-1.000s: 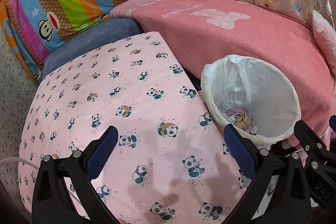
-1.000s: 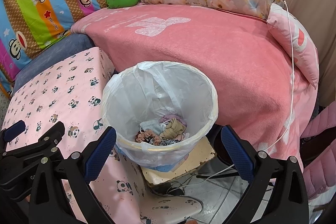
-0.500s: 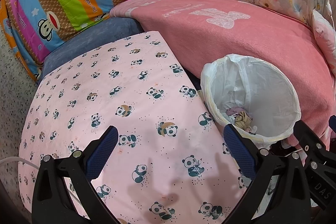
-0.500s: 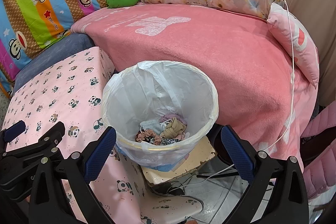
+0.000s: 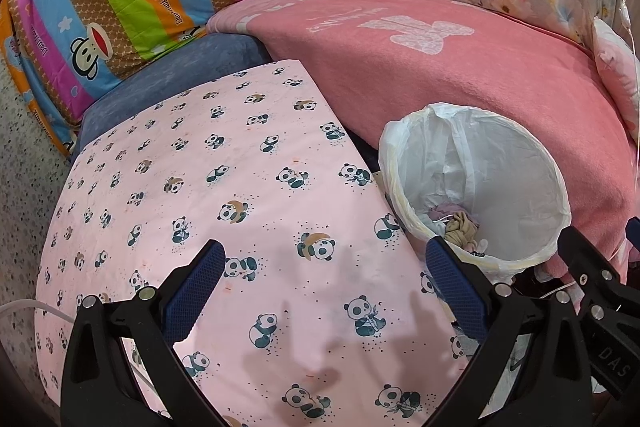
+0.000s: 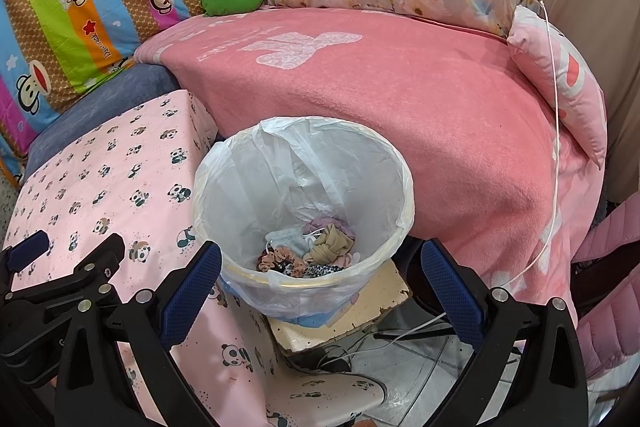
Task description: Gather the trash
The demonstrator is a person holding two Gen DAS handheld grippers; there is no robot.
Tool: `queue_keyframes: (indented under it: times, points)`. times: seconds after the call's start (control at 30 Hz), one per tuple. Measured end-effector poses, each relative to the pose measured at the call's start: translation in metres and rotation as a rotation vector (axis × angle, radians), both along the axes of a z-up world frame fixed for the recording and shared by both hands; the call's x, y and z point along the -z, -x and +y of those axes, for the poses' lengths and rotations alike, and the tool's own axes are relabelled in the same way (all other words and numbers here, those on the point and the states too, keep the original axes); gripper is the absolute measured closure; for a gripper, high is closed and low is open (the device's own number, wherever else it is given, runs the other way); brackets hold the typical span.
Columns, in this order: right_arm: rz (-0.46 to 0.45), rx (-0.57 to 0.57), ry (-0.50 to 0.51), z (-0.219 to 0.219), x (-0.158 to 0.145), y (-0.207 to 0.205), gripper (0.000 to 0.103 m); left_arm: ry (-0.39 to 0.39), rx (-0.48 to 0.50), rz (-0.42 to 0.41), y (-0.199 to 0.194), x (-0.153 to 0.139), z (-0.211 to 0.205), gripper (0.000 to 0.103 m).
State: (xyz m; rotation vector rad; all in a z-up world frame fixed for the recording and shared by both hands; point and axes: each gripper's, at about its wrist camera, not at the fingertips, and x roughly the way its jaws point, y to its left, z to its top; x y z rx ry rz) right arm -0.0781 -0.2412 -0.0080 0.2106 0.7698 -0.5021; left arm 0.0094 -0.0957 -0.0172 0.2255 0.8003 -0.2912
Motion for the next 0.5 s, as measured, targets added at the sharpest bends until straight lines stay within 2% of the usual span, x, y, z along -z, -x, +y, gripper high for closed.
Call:
queue_keyframes:
  times: [0.5]
  points:
    - [0.0, 0.0, 0.0, -0.0013, -0.0005, 0.0, 0.004, 0.002, 0.007, 0.012, -0.0002, -0.0023, -0.0048, 0.007]
